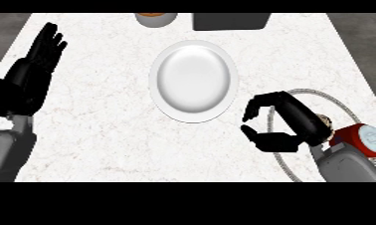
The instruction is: Pick the cupcake from the placemat and place it in the plate
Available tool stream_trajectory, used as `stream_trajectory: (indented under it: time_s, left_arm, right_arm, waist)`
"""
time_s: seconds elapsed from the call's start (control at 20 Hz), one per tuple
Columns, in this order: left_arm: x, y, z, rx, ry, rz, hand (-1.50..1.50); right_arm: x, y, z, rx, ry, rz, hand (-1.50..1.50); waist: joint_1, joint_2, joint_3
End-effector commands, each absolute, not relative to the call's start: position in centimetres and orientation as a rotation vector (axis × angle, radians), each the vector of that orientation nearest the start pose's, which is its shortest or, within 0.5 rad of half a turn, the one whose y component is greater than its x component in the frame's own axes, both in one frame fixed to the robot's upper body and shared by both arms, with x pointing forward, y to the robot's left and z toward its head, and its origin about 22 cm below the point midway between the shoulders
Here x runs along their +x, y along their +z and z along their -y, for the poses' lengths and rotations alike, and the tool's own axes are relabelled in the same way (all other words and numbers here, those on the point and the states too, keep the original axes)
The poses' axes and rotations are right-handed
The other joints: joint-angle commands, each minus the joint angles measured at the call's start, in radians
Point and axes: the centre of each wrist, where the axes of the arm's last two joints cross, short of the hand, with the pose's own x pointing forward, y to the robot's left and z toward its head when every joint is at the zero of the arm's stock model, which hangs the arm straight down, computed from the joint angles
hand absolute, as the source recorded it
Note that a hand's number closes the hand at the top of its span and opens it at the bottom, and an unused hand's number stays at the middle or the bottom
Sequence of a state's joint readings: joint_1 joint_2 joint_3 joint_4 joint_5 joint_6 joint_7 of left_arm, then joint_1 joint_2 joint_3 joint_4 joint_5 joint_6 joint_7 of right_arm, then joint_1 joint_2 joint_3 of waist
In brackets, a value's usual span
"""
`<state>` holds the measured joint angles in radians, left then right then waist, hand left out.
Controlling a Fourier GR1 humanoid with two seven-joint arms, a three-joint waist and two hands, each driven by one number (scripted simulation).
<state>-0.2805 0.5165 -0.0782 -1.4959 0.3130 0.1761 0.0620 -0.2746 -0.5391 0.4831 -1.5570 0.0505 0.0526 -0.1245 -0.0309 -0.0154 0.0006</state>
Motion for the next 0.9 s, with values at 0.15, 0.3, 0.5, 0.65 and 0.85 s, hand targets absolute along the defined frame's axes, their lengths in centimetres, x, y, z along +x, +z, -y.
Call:
stream_trajectory:
  time_s: [0.15,0.3,0.5,0.65,0.85]
  left_arm:
    - [29.8,9.8,-28.4,0.146,-0.192,1.748,0.0]
    - [29.6,10.0,-28.9,0.15,-0.226,1.754,0.0]
    - [30.5,9.6,-28.6,0.145,-0.209,1.738,0.0]
    - [28.6,9.7,-29.4,0.15,-0.238,1.741,0.0]
    - [29.2,9.9,-29.1,0.156,-0.227,1.746,0.0]
  right_arm:
    - [21.8,-3.0,25.7,0.004,0.581,1.858,-1.5]
    - [22.7,-2.5,27.4,0.022,0.513,1.956,-1.5]
    - [22.3,1.6,29.6,-0.079,0.622,2.018,-1.5]
    - [22.1,4.7,31.0,-0.25,0.713,1.951,-1.5]
    - [23.2,9.0,34.5,-0.465,0.977,1.682,-1.5]
  waist:
    - [0.013,0.015,0.003]
    - [0.026,0.015,0.001]
    - [0.018,0.014,-0.001]
    - [0.023,0.011,-0.002]
    - [0.021,0.009,-0.006]
